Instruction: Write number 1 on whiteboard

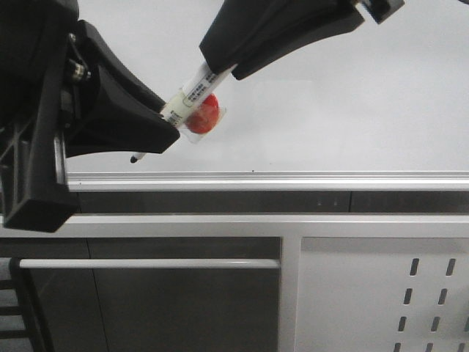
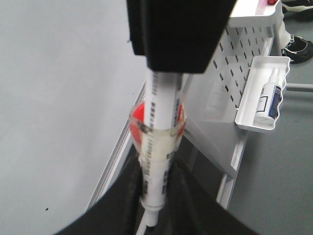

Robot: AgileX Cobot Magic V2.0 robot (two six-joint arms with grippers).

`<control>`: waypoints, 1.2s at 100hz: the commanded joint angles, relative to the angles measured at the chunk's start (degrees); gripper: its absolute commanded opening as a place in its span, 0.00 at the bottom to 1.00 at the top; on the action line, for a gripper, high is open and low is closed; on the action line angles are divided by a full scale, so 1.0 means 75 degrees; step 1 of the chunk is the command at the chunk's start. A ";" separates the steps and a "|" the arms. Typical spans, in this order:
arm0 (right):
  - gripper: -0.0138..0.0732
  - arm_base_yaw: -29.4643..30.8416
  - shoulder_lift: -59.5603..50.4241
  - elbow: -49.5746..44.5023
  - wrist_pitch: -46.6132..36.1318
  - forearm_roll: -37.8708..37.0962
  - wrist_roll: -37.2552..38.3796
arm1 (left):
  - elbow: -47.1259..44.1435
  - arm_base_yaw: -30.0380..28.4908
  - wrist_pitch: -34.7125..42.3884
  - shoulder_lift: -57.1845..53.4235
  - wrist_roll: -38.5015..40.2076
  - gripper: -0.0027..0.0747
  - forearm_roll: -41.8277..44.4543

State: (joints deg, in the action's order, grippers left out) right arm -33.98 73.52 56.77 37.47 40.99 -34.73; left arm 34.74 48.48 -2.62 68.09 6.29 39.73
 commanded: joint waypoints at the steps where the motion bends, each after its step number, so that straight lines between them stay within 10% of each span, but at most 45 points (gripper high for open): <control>1: 0.07 -0.0011 -0.0242 0.0284 -0.0209 0.0044 -0.0069 | 0.0275 0.0039 -0.0298 -0.0296 0.0070 0.33 -0.0282; 17: 0.07 -0.0011 -0.0404 0.0284 -0.0209 -0.0188 -0.0069 | 0.0275 0.0039 -0.0672 -0.0881 0.0070 0.68 -0.0650; 33: 0.08 -0.0011 -0.0685 0.0232 -0.0496 -0.0355 -0.0069 | 0.0275 0.0039 -0.1625 -0.1718 0.0070 0.71 -0.1548; 67: 0.08 -0.0045 -0.2172 -0.1684 -0.2992 -0.0386 -0.0069 | -0.0262 0.0024 -0.1931 -0.3214 0.0598 0.57 -0.2769; 120: 0.08 -0.2156 -0.3110 -0.4529 -0.8058 -0.0386 -0.0069 | -0.0722 0.0024 -0.2055 -0.3590 0.2865 0.30 -0.1356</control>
State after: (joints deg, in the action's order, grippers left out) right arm -49.14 50.83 23.22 -12.37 38.28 -34.73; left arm 27.72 48.48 -21.12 41.44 26.69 28.10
